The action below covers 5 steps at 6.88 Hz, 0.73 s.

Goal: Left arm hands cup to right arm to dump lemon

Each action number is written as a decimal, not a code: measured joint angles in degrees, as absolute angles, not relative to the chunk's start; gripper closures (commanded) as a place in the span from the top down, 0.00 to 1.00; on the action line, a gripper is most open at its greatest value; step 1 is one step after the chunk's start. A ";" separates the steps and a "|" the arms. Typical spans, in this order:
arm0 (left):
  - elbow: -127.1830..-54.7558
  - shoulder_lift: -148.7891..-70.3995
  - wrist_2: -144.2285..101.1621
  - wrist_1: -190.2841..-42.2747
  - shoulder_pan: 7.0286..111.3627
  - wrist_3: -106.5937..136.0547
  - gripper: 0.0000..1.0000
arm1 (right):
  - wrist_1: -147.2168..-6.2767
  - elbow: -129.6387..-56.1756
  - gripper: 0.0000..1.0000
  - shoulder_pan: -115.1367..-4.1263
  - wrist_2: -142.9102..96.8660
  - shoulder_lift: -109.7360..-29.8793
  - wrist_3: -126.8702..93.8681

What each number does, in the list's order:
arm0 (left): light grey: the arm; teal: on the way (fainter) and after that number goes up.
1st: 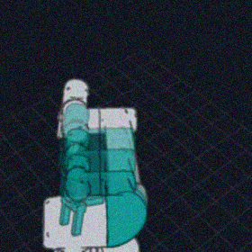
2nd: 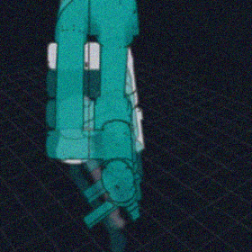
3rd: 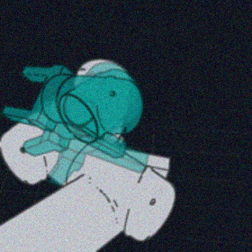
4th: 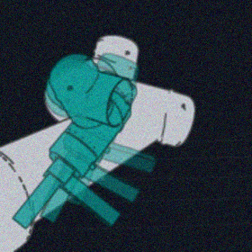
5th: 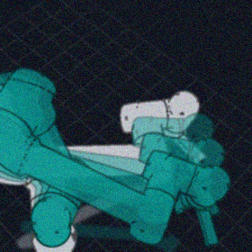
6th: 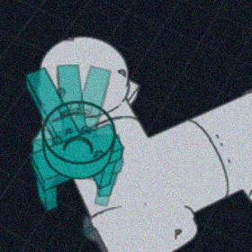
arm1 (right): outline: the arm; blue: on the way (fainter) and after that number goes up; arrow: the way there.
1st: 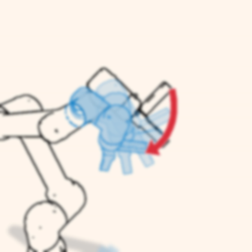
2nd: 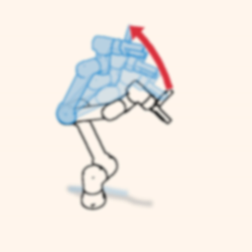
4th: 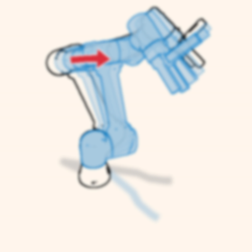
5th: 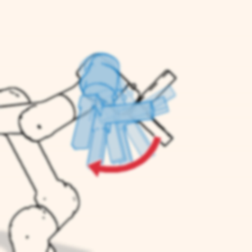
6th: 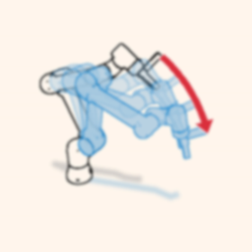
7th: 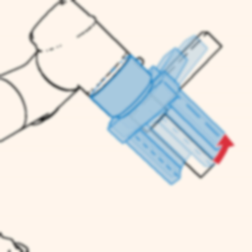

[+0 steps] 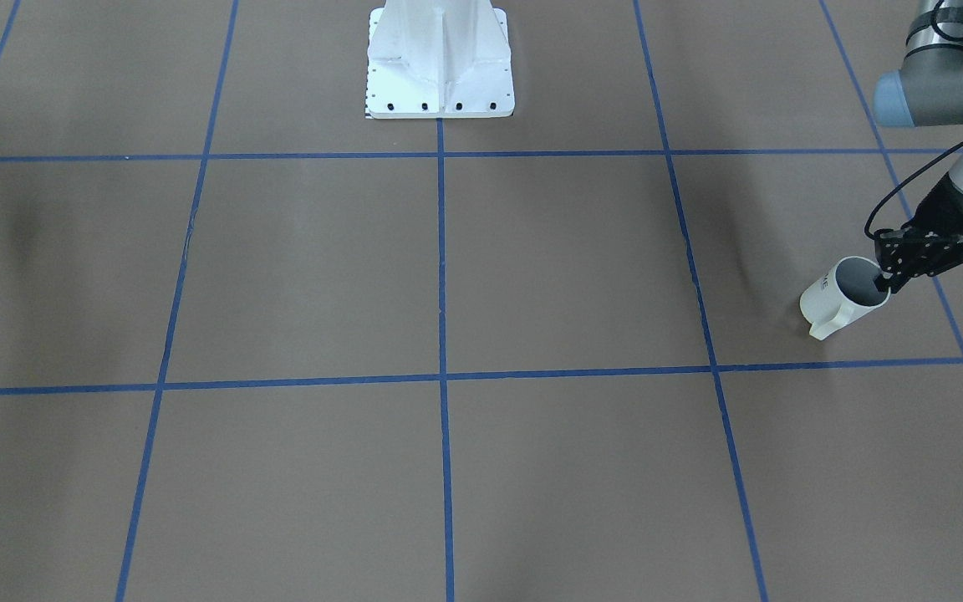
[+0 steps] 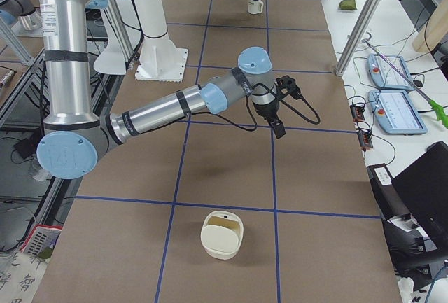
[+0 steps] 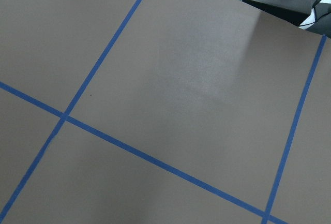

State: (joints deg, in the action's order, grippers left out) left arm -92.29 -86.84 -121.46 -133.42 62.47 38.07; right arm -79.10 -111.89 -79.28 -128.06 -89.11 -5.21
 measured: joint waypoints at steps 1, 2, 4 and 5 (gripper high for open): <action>-92.28 -86.84 -121.46 -133.42 62.40 37.99 0.24 | -79.10 -111.83 1.00 -79.28 -128.06 -89.12 -5.20; -92.29 -86.84 -121.46 -133.42 62.30 37.92 0.24 | -79.10 -111.74 1.00 -79.28 -128.06 -89.12 -5.19; -92.19 -86.83 -121.41 -133.42 61.48 37.94 0.12 | -79.10 -111.46 1.00 -79.28 -128.06 -89.12 -5.17; -92.17 -86.84 -121.39 -133.42 61.16 37.96 0.00 | -79.10 -111.40 1.00 -79.28 -128.06 -89.12 -5.13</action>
State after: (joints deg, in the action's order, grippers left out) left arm -92.17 -86.84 -121.39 -133.42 61.16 37.96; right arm -79.10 -111.40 -79.28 -128.06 -89.12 -5.13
